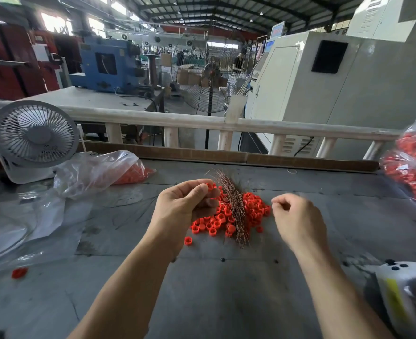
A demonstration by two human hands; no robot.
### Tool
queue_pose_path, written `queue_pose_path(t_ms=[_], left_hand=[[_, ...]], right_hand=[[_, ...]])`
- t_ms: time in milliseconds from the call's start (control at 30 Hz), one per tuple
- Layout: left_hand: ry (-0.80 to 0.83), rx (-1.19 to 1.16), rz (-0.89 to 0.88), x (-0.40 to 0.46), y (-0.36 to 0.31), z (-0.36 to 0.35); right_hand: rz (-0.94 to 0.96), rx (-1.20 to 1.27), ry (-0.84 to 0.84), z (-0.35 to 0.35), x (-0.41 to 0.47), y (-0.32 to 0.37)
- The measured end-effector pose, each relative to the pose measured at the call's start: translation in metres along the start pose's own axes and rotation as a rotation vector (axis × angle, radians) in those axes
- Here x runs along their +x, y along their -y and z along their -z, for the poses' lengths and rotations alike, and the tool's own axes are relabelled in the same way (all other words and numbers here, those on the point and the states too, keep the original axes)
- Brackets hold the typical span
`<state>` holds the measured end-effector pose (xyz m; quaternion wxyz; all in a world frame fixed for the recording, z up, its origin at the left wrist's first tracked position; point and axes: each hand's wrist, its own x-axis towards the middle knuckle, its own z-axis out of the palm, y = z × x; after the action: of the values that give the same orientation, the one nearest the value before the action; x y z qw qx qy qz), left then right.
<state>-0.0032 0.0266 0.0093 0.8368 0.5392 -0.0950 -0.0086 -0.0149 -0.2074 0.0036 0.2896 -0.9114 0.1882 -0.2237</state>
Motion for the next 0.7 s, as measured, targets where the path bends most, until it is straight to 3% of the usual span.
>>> queue_pose_path(t_ms=[367, 700], left_hand=[[-0.022, 0.032, 0.014, 0.0, 0.0, 0.002], [-0.009, 0.067, 0.007, -0.002, 0.0, 0.001]], right_hand=[[-0.017, -0.184, 0.257, -0.013, -0.005, 0.007], [-0.086, -0.301, 0.26, -0.01, -0.005, 0.008]])
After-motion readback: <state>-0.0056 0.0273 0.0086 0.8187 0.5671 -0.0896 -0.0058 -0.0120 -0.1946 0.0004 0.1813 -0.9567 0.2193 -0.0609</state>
